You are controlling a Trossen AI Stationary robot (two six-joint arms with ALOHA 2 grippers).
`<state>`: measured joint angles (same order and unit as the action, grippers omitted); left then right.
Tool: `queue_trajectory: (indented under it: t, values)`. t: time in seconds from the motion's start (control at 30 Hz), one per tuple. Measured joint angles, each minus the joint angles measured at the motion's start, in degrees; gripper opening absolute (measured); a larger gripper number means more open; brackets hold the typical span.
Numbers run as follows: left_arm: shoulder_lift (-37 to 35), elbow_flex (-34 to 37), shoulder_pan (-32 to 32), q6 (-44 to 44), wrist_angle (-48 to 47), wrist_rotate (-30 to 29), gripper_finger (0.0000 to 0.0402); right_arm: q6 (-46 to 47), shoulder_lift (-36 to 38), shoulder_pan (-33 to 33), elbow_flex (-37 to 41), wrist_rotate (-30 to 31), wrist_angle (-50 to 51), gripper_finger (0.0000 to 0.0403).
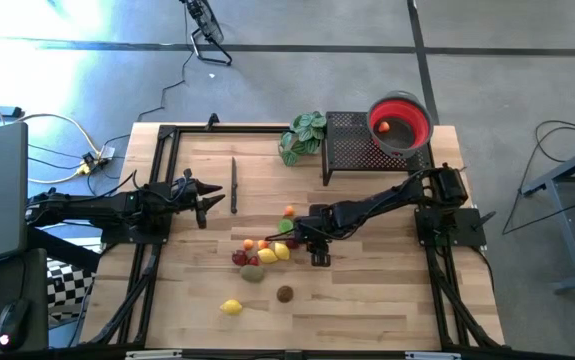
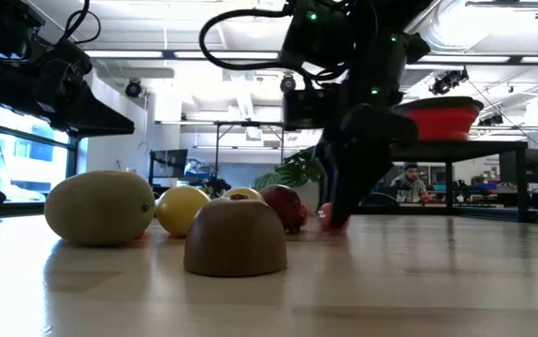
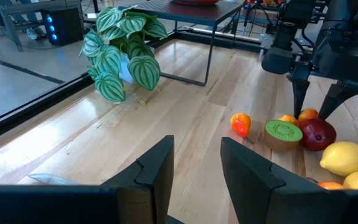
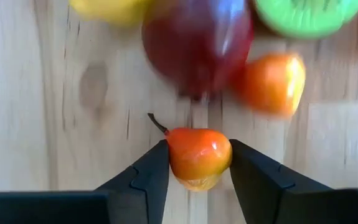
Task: Pick & Place Fruit
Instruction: Put the orange pear into the red strainer bowl
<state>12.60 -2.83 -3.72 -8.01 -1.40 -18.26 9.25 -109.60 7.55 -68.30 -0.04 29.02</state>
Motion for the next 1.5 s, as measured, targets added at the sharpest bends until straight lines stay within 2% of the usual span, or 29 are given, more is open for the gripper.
queue_trajectory:
  t: [0.4,0.9,1.27,1.5]
  values:
    - [0.01,0.02,-0.01,0.0,0.25,0.02,0.0127,1.69,10.57,0.0,-0.01,0.55,1.91,0.014]
    - [0.02,0.02,-0.01,0.0,0.37,0.0,0.0127,2.98,27.47,-0.05,-0.01,14.92,5.53,0.0139]
    - [0.02,0.02,-0.01,0.0,0.36,0.0,0.0127,2.98,34.94,-1.53,0.01,26.42,9.98,0.0136]
    - [0.0,0.02,-0.01,0.0,0.38,0.0,0.0127,2.74,37.57,-5.49,0.01,31.4,13.73,0.0135]
